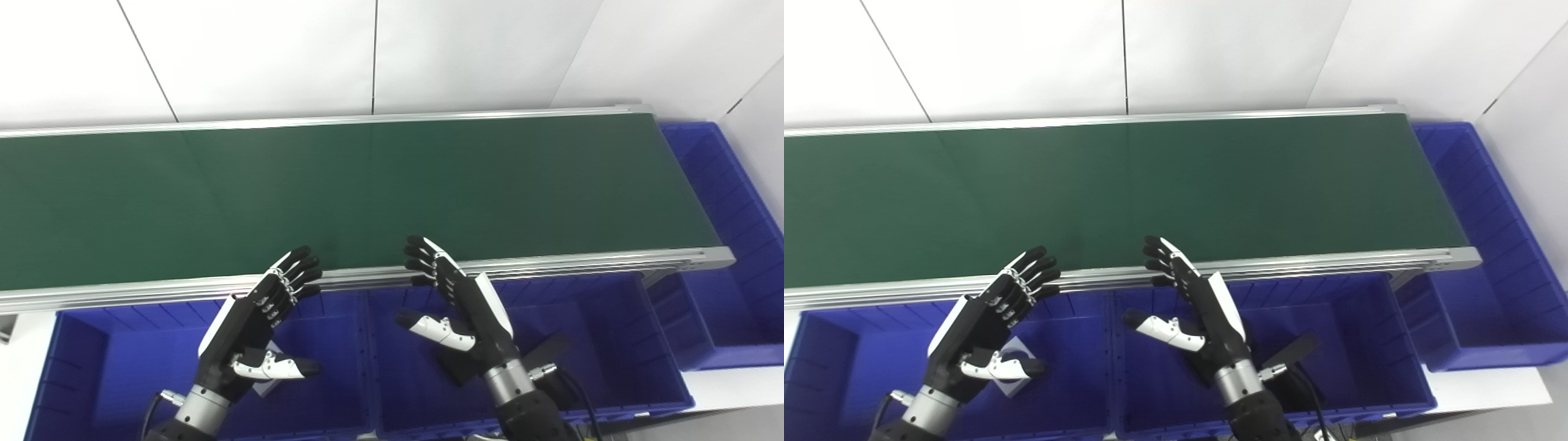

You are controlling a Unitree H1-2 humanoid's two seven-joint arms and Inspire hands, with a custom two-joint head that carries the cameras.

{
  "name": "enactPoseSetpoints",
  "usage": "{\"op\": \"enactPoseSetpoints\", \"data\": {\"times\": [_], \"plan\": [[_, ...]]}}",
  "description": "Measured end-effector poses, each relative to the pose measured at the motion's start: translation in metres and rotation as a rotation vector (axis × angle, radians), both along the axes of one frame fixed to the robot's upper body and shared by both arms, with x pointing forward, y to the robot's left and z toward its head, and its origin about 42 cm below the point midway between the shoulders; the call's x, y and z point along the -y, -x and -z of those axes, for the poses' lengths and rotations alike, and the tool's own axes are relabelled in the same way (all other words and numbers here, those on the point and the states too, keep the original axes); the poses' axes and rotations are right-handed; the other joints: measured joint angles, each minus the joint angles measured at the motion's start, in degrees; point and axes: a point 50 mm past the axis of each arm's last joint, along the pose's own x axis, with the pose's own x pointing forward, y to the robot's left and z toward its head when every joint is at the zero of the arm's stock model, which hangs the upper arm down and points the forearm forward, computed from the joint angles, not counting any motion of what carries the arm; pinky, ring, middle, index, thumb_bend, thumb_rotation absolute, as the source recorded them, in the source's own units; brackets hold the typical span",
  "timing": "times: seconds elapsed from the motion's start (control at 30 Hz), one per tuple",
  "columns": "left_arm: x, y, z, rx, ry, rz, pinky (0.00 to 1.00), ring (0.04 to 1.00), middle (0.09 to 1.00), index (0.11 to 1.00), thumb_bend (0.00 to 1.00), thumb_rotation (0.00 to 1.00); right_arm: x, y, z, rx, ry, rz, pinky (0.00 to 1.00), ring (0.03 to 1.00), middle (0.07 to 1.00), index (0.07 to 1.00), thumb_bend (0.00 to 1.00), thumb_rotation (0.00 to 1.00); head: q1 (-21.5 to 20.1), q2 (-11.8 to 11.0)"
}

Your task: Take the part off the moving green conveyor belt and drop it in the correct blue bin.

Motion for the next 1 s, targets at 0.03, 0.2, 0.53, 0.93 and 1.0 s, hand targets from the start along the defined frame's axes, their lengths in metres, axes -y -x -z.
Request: {"op": "enactPoseSetpoints", "data": {"times": [0.03, 0.2, 0.53, 0.93, 1.0], "plan": [[0.000, 0.001, 0.000, -0.002, -0.003, -0.003, 0.86, 0.908, 0.921, 0.929, 1.00, 0.17, 0.004, 0.001, 0.002, -0.001, 0.003, 0.007, 0.73, 0.819, 0.859, 0.891, 0.74, 0.61, 0.17, 0.00], [0.003, 0.002, 0.001, -0.004, -0.018, -0.002, 0.88, 0.922, 0.931, 0.932, 1.00, 0.17, 0.017, 0.010, 0.006, 0.018, 0.014, 0.020, 0.75, 0.835, 0.873, 0.899, 0.78, 0.60, 1.49, -0.44], [0.017, 0.003, 0.002, -0.007, -0.012, -0.003, 0.88, 0.924, 0.927, 0.933, 0.98, 0.21, 0.029, 0.013, 0.011, 0.004, 0.003, -0.015, 0.78, 0.866, 0.894, 0.919, 0.87, 0.56, 4.57, -1.41], [0.022, 0.002, 0.002, -0.006, -0.012, -0.001, 0.88, 0.915, 0.918, 0.931, 0.98, 0.22, 0.032, 0.013, 0.012, -0.001, -0.014, -0.013, 0.79, 0.859, 0.885, 0.917, 0.89, 0.53, 4.92, -2.20], [0.022, 0.002, 0.002, -0.007, -0.013, 0.000, 0.88, 0.915, 0.919, 0.932, 0.98, 0.21, 0.031, 0.013, 0.012, 0.000, -0.015, -0.013, 0.78, 0.859, 0.884, 0.916, 0.88, 0.53, 4.75, -2.20]]}}
